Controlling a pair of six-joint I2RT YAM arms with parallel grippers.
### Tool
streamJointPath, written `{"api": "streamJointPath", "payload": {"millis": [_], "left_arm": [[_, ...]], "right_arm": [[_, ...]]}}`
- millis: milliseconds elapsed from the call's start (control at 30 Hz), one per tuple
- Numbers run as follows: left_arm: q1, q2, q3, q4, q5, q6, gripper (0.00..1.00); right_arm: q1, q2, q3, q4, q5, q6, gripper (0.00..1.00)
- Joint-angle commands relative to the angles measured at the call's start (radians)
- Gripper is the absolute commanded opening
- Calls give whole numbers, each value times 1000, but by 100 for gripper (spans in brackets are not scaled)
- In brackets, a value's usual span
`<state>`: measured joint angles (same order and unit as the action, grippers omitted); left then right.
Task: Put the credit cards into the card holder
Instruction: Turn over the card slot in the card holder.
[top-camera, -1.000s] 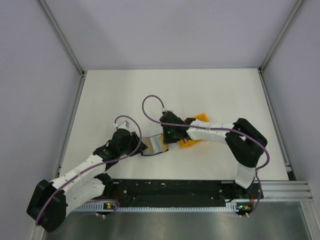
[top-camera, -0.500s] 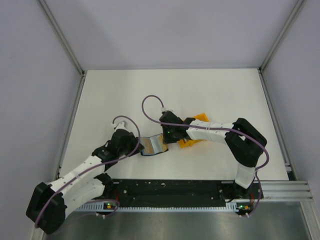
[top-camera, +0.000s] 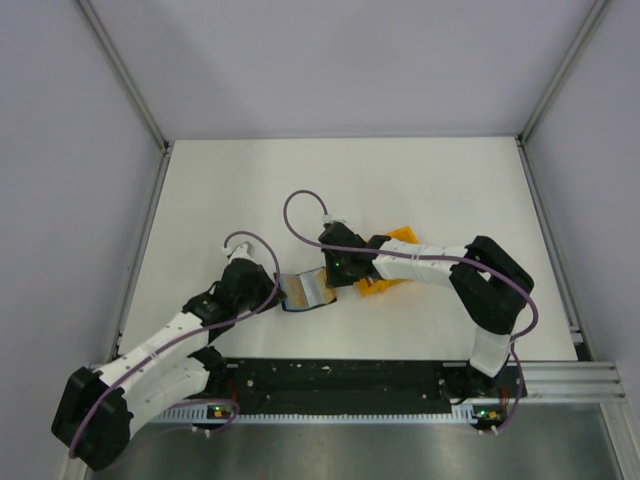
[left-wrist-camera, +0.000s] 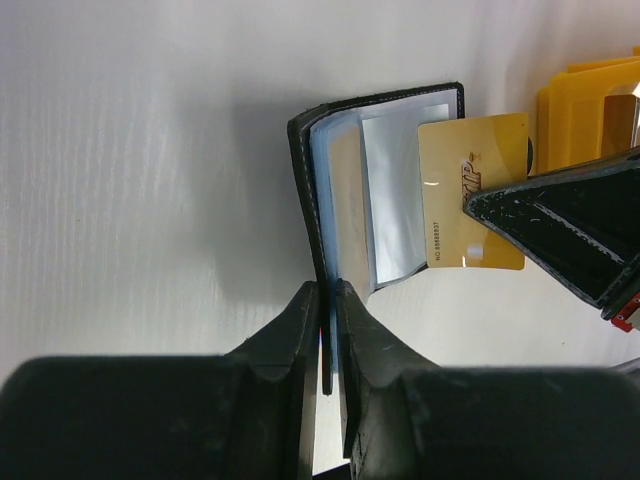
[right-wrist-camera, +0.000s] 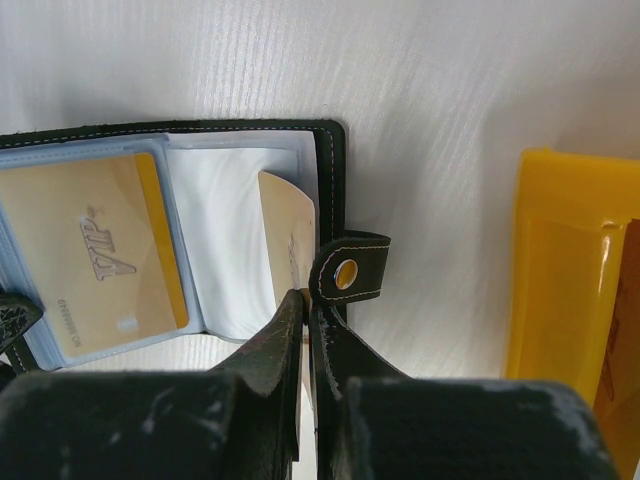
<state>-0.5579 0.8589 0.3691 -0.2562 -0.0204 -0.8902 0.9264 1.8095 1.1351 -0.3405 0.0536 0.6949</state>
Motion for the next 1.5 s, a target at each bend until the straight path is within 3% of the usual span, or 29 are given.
{"api": "streamJointPath", "payload": {"millis": [0, 233, 533, 633, 867, 1167, 1467], "left_arm": [[-2, -31, 16, 12, -26, -4, 14], [0, -54, 17, 9, -32, 0, 20], [-2, -40, 4, 14, -26, 0, 20], [-2, -24, -2, 29, -13, 2, 18], [-2, -9, -1, 41, -1, 5, 0], [0, -26, 19, 23, 2, 17, 0], [-2, -29, 30, 25, 16, 8, 0]], "right_arm": [[6, 80, -24, -112, 22, -26, 0], [8, 80, -24, -112, 22, -23, 0], [6, 82, -23, -114, 22, -28, 0], [6, 77, -20, -114, 19, -26, 0], [8, 38, -6, -109, -9, -38, 0], [37, -154, 46, -52, 12, -14, 0], [173, -136, 106, 61, 161, 61, 0]]}}
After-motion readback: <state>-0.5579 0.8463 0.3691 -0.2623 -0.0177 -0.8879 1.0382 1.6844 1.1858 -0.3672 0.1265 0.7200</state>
